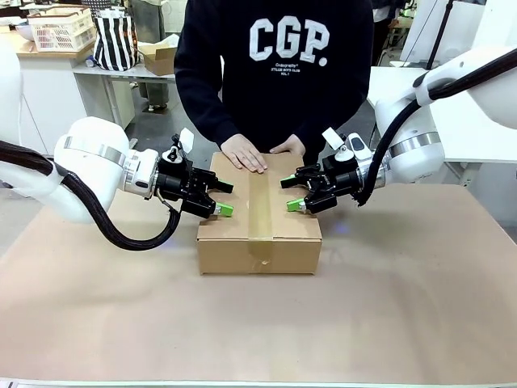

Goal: Pack the gift set into the box.
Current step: Press and hold the closed box until the human finishes sealing it.

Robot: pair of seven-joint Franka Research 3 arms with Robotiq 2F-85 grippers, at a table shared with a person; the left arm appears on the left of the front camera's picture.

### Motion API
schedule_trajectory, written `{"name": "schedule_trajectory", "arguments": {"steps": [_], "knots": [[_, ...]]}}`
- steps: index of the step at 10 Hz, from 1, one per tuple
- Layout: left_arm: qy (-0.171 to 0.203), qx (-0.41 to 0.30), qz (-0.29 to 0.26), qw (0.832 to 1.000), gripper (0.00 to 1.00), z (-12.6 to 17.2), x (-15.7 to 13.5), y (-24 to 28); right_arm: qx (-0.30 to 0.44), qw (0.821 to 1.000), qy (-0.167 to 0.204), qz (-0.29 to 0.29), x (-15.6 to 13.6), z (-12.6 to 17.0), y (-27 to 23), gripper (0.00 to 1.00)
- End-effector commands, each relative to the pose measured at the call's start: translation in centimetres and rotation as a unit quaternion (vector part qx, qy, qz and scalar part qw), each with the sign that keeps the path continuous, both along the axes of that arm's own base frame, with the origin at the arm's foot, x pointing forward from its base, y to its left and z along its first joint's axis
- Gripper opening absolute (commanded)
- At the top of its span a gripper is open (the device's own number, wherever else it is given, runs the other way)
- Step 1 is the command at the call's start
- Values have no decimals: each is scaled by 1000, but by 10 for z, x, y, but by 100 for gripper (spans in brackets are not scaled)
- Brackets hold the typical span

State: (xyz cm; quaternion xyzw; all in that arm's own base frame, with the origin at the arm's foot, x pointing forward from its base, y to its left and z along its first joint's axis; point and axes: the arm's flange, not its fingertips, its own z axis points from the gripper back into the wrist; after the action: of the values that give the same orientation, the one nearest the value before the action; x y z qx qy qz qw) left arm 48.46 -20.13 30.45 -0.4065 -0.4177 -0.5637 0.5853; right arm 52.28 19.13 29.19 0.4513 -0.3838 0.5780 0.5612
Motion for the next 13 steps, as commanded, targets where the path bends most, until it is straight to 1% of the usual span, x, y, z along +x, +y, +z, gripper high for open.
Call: {"name": "schedule_trajectory", "arguments": {"steps": [1,13], "knots": [[-2,3,0,1000,100,-4,-2,1,-1,1000,2,-1,-1,-2,0,100],[-2,3,0,1000,100,-4,-2,1,-1,1000,2,-1,-1,-2,0,100]]}}
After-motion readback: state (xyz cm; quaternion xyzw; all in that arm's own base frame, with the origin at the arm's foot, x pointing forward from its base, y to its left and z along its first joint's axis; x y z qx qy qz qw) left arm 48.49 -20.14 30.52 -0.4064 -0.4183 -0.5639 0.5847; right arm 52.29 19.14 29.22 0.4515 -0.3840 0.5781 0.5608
